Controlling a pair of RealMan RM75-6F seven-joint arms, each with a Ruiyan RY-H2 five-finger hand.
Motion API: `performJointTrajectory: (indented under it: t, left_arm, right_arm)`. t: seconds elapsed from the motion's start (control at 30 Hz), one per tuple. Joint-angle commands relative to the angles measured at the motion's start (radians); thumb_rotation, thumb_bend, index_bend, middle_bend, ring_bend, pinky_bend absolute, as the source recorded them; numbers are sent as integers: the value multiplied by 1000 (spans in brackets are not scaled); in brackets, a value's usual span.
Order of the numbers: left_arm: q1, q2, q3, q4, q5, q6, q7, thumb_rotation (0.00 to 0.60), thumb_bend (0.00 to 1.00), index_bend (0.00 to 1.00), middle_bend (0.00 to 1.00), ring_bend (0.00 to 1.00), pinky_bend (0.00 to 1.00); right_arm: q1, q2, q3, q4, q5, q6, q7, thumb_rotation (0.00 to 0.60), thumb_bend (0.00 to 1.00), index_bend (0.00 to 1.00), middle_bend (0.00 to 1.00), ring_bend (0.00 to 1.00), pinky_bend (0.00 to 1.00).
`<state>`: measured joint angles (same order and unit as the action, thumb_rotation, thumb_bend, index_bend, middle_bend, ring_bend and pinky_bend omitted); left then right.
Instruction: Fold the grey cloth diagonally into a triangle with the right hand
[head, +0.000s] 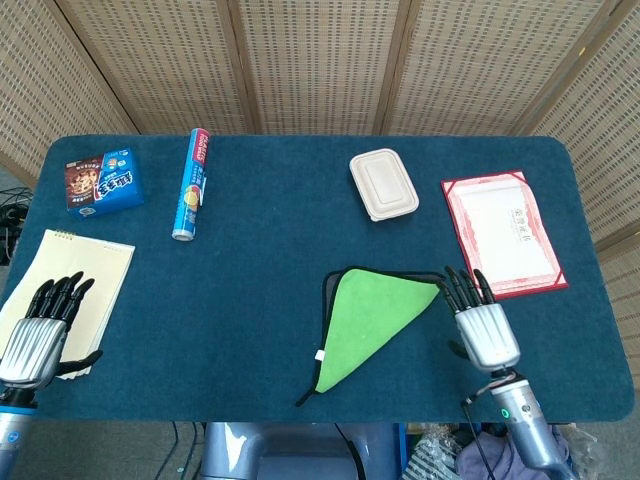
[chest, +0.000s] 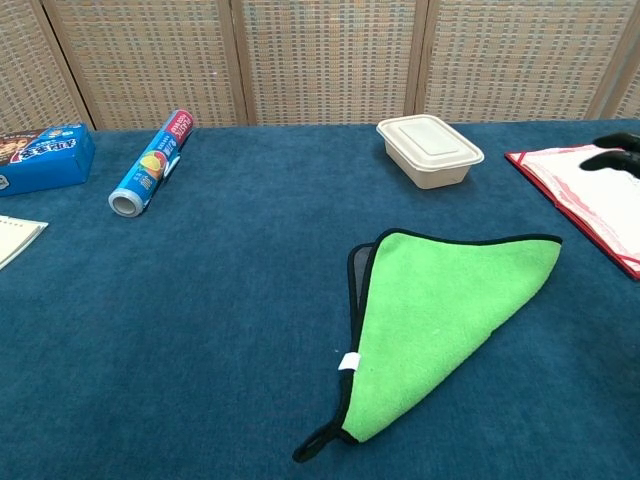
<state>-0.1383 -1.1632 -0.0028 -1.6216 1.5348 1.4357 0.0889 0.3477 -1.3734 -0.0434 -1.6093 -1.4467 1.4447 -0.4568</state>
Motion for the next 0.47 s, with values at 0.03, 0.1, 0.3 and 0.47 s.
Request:
performJointTrajectory:
  t: [0.03, 0.1, 0.3, 0.47]
  left_arm:
    - [1, 0, -1, -1, -1, 2, 1, 600, 119, 0, 0, 0, 0]
    - [3, 1, -1, -1, -2, 4, 1, 600, 119, 0, 0, 0, 0]
    - [5, -3, -3, 8, -6, 7, 9, 600, 119, 0, 0, 0, 0]
    - [6, -7, -5, 12, -10, 7, 17, 600, 119, 0, 0, 0, 0]
  right_arm:
    - [-59, 26, -42, 45, -36, 58, 50, 600, 85, 38, 0, 0, 0]
    - [-86, 36, -53, 69, -40, 82, 69, 600, 78, 12, 0, 0, 0]
    - [-151, 63, -66, 105, -38, 134, 107, 600, 71, 0, 0, 0, 0]
    - [-175, 57, -60, 152, -44, 151, 157, 600, 71, 0, 0, 0, 0]
